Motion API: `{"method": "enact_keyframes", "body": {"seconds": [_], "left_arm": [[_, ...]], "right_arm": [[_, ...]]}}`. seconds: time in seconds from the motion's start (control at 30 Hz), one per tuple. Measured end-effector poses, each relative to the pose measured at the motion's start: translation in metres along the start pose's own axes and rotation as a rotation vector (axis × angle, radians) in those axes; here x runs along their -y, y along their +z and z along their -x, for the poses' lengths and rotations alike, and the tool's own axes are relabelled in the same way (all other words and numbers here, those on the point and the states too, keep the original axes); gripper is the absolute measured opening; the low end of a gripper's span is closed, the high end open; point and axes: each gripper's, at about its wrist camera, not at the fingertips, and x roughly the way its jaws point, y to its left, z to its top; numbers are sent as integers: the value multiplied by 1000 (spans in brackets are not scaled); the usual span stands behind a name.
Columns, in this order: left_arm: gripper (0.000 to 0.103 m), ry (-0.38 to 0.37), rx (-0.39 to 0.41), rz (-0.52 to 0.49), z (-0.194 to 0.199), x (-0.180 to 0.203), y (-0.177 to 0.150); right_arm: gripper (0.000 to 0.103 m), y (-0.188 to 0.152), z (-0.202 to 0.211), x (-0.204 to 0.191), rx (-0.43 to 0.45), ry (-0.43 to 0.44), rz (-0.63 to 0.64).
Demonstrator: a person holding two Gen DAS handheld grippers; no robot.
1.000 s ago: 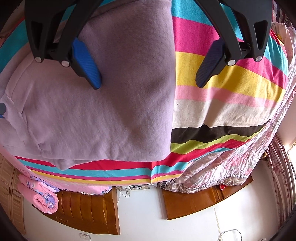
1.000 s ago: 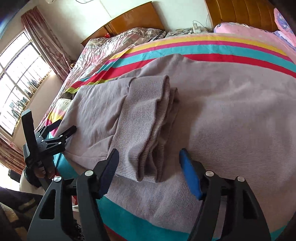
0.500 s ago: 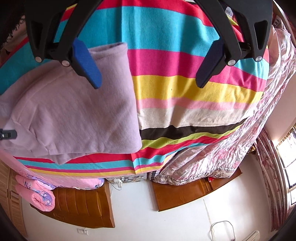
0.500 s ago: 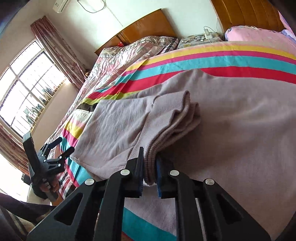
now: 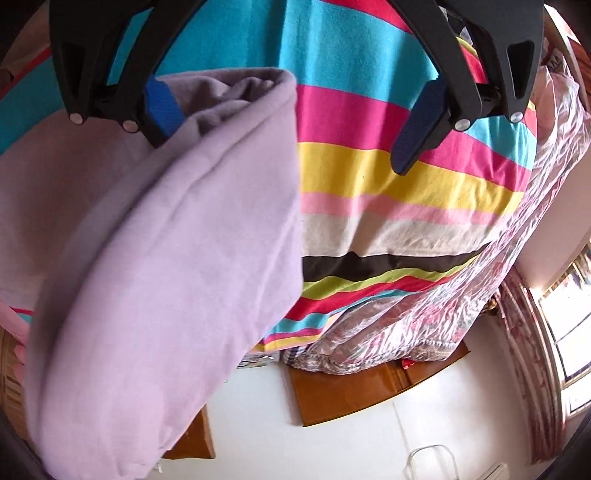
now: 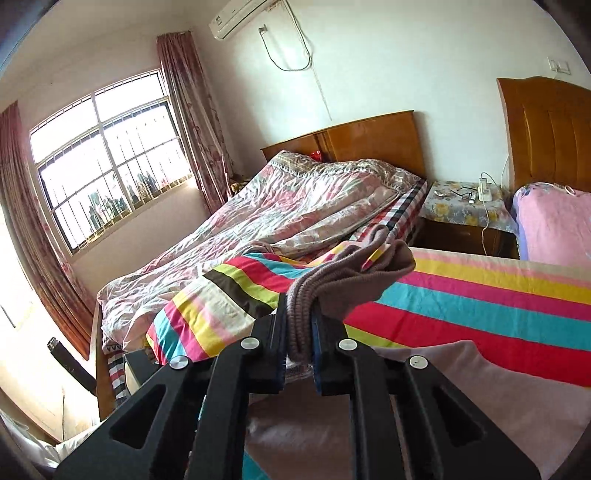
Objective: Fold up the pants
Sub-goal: 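Lift the cuffs with the right gripper and fold them over the pants, then lower the cuffs onto the pants and open the right gripper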
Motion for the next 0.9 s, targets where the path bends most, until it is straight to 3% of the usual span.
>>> {"method": "enact_keyframes", "body": {"seconds": [0.13, 0.27, 0.37, 0.47, 0.57, 0.67, 0.73, 0.87, 0.9], "left_arm": [[102, 84, 11, -33, -4, -18, -4], [102, 40, 23, 85, 2, -57, -6], [102, 69, -16, 27, -10, -52, -13], [102, 80, -21, 18, -13, -48, -18], [102, 58, -12, 48, -10, -52, -17], [102, 69, -13, 35, -10, -50, -19], [102, 71, -37, 32, -17, -48, -22], [102, 56, -73, 13, -24, -41, -28], [102, 61, -76, 3, -24, -40, -27]], "right_arm": [[12, -23, 5, 16, -22, -33, -47], [12, -82, -16, 41, -146, -69, -128], [12, -114, -34, 50, -198, -58, -179], [12, -96, -30, 39, -156, -54, -151], [12, -63, -10, 8, -64, -23, -44], [12, -64, 7, -12, -14, -14, 63], [12, -89, 2, 0, -62, -64, 56], [12, -173, -32, 58, -311, -123, -127], [13, -188, -34, 66, -321, -118, -153]]}}
